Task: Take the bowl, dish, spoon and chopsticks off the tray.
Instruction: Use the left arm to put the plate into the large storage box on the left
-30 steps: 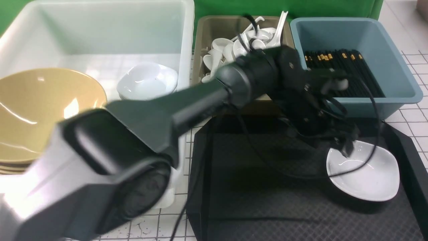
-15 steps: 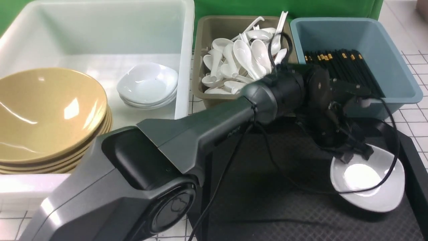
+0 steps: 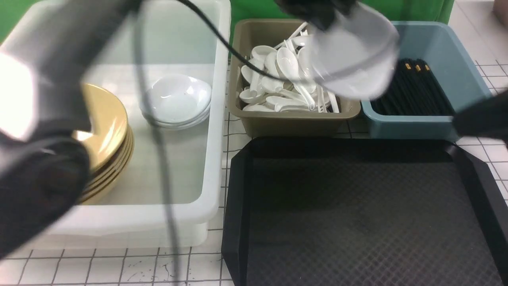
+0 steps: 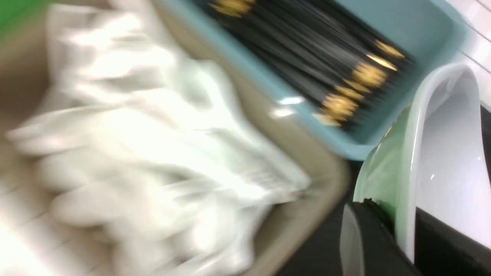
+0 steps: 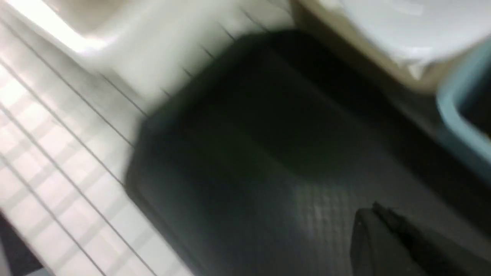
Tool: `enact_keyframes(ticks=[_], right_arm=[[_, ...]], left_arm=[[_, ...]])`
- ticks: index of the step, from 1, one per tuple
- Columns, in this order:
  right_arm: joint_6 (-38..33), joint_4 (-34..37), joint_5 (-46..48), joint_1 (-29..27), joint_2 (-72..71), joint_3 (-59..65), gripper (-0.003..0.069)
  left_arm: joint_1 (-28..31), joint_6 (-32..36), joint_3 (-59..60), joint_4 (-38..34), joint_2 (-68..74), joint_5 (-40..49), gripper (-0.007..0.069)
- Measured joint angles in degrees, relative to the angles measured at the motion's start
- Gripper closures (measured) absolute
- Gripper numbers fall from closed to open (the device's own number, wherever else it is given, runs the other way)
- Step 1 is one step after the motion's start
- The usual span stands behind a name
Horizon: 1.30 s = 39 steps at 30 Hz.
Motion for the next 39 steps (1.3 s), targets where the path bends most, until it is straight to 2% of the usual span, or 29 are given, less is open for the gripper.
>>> enact_keyframes(ticks=[2, 6, 9, 12, 18, 23, 30, 33, 36, 38, 39], right_arm=[[-0.34, 0.29, -0.15, 1.88, 1.78, -1.81, 0.0610], [-0.60, -0.06, -0.47, 12.58, 10.03, -9.14, 0.0610], [-0.60, -3.02, -0.91, 19.73, 16.65, -14.23, 0.0609], [-0.60, -5.62, -1.07, 23.70, 21.65, -18.26, 0.0609], [-0.60, -6.54, -0.83, 24.64, 26.21, -20.77, 0.0608], [-0.38, -6.84, 1.45, 24.70, 26.99, -21.15, 0.0604], [-0.38, -7.51, 3.96, 24.70, 26.99, -21.18, 0.0604], [-0.38, -8.19, 4.27, 24.70, 26.99, -21.18, 0.0601], [-0.33, -8.47, 4.48, 24.70, 26.99, -21.18, 0.0599], [-0.33, -8.65, 4.62, 24.70, 26.99, -21.18, 0.0598], [-0.28, -9.28, 4.89, 24.70, 26.99, -21.18, 0.0596]], left_arm=[[3.06, -0.26, 2.04, 0.28, -2.97, 0.00, 0.0620], [13.73, -0.20, 13.90, 1.38, -12.48, 0.21, 0.0620], [20.26, 1.24, 22.11, 1.44, -16.82, 0.36, 0.0620], [25.52, 3.25, 28.28, 0.09, -18.07, -0.25, 0.0620], [29.45, 7.62, 33.33, -4.22, -14.46, -6.77, 0.0620], [29.61, 11.53, 33.55, -6.28, -7.03, -14.61, 0.0620], [29.36, 12.73, 33.55, -8.53, -0.80, -21.77, 0.0603], [29.18, 13.16, 33.55, -8.45, 1.15, -23.78, 0.0551], [29.07, 13.90, 33.55, -7.30, 2.52, -23.94, 0.0450], [29.01, 14.11, 33.55, -5.95, 2.69, -23.33, 0.0360], [28.95, 14.18, 33.55, -4.31, 2.56, -23.16, 0.0284]])
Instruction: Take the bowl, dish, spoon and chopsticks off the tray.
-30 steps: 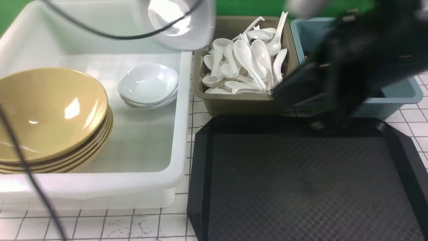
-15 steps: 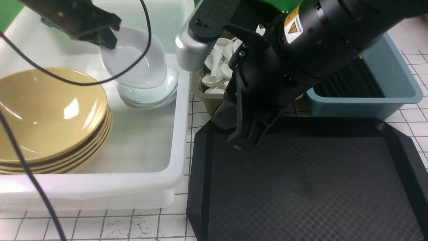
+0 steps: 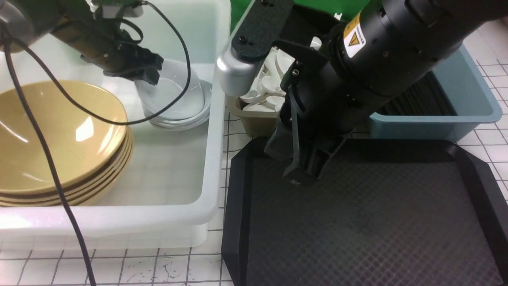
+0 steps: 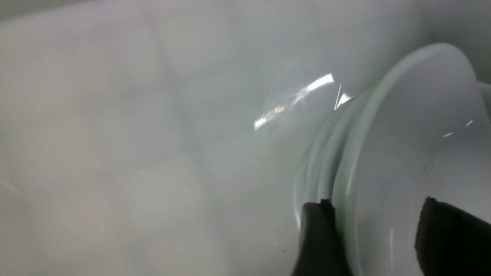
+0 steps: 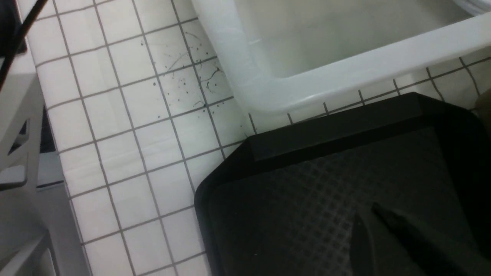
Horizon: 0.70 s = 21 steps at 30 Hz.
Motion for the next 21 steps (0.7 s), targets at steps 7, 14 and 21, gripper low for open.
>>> enact_keyframes(ticks=[7, 14, 21], right_arm=[[1.36, -3.70, 1.97, 0.00, 0.00, 0.00, 0.0590], [8.42, -14.00, 4.20, -0.05, -0.71, 0.00, 0.0585], [11.34, -14.91, 3.93, -0.05, -8.22, 3.95, 0.0582]], left_arm=[[-0.22, -1.17, -5.89, 6.87, -2.18, 6.37, 0.0059], [-0.40, -8.96, -16.89, 9.53, -9.70, 19.69, 0.0120], [-0.42, -12.99, -13.21, 13.42, -22.38, 22.96, 0.0479]])
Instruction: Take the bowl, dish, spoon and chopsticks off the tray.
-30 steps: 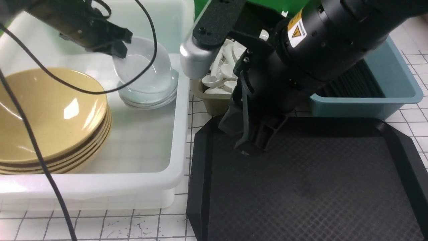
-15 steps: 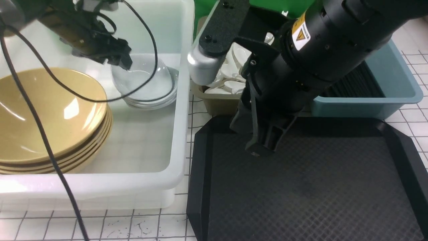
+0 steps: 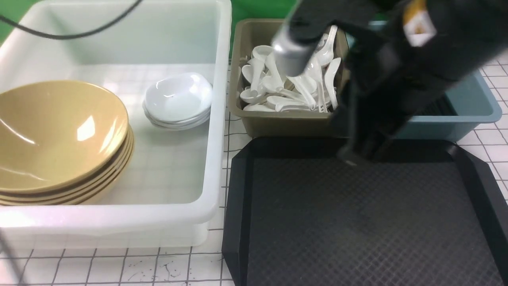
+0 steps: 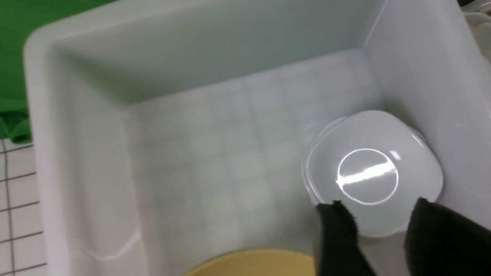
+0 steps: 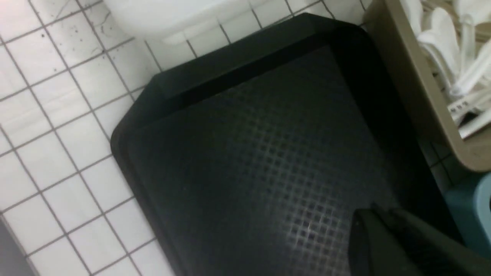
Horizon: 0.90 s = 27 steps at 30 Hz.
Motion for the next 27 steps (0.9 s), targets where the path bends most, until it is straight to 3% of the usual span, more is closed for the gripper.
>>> enact_keyframes(ticks=[1, 5, 11, 17, 27], right_arm=[[0.62, -0.05, -0.79, 0.00, -2.27, 2.22, 0.0582], [3.28, -0.05, -6.41, 0.00, -10.66, 11.36, 0.0580], [8.22, -0.05, -17.26, 0.00, -23.28, 25.56, 0.0578], [11.45, 0.32, -29.16, 0.00, -35.26, 38.66, 0.0571], [11.73, 0.94, -45.43, 0.00, -49.07, 47.32, 0.0571]], left_arm=[[0.00, -0.05, 3.42, 0.12, -3.17, 0.13, 0.0545], [0.00, -0.14, 16.24, 0.18, -14.68, 0.17, 0.0624], [0.00, -0.19, 38.91, 0.47, -33.96, -1.42, 0.0632], [0.00, -0.85, 66.63, 0.37, -61.85, -12.73, 0.0636], [0.00, -9.35, 86.77, 2.50, -92.04, -20.63, 0.0636]])
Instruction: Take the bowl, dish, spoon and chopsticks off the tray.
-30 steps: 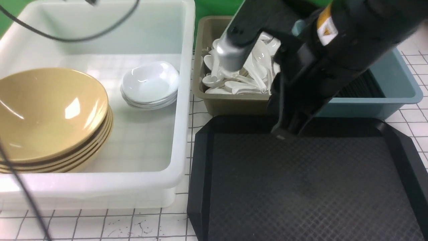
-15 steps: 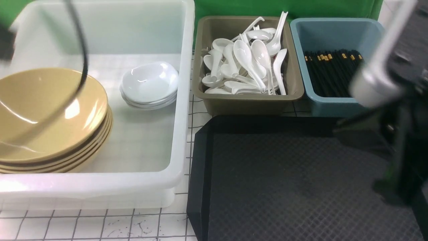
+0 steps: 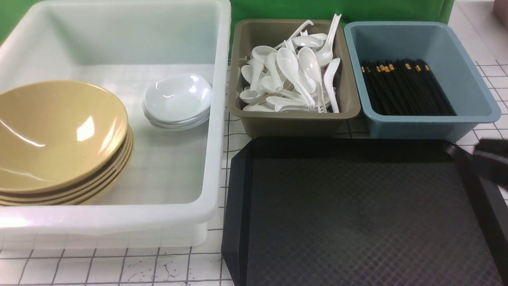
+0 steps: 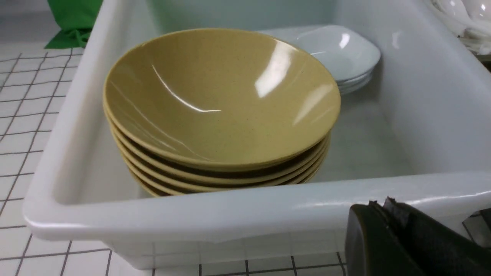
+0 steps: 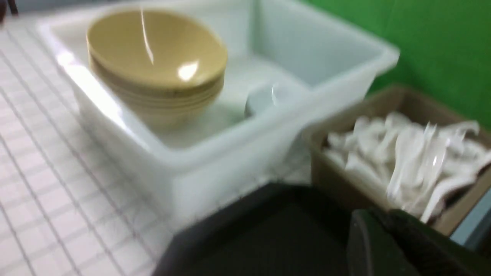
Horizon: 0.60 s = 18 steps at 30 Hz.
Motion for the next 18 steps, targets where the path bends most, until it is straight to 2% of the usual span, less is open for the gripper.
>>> enact_keyframes(ticks=[4, 18], right_arm=[[0.00, 0.06, -2.38, 0.00, -0.50, 0.19, 0.0568], [0.00, 0.11, -2.11, 0.00, -0.50, 0.33, 0.0559]], left_arm=[[0.00, -0.07, 1.50, 0.63, -2.48, -0.42, 0.0636], [0.00, -0.02, 1.88, 0.78, -2.78, -1.19, 0.0636]])
